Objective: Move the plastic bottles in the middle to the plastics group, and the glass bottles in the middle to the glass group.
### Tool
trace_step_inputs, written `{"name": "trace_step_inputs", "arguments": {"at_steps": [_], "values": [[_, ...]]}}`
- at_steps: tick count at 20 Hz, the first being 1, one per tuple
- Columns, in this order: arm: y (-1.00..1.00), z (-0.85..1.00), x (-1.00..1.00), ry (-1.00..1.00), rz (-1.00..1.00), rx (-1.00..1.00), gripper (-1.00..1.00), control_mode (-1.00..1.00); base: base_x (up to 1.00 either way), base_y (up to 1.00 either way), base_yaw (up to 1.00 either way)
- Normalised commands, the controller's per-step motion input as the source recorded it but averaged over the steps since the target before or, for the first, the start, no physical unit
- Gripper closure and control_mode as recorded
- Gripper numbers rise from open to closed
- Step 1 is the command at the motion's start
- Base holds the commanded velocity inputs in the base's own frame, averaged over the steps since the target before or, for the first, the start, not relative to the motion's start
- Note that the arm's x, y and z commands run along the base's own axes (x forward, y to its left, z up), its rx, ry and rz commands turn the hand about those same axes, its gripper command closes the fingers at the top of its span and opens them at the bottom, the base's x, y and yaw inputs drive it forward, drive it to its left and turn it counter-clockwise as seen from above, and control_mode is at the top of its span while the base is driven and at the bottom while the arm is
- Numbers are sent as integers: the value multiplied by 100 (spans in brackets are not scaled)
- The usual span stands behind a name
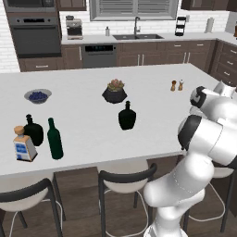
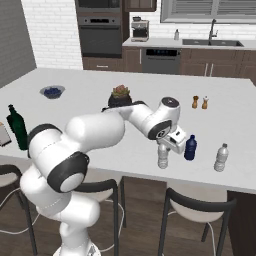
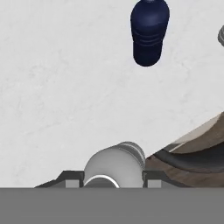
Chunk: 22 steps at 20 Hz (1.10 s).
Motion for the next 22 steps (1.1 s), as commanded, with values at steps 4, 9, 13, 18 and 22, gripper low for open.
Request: {"name": "trace_step_inputs", "arguments": {"at_steps": [4,9,13,18,22], "values": [[-73,0,7,0,-8,-2,100,-100,0,0,0],[-60,-5,10,0,-7,0,100,-100,0,0,0],[-47,-20,2,0,-6,0,100,-100,0,0,0],[-29,-12,20,0,-8,0,100,-100,0,0,0],[-17,-22,12,0,-7,0,100,-100,0,0,0]]}}
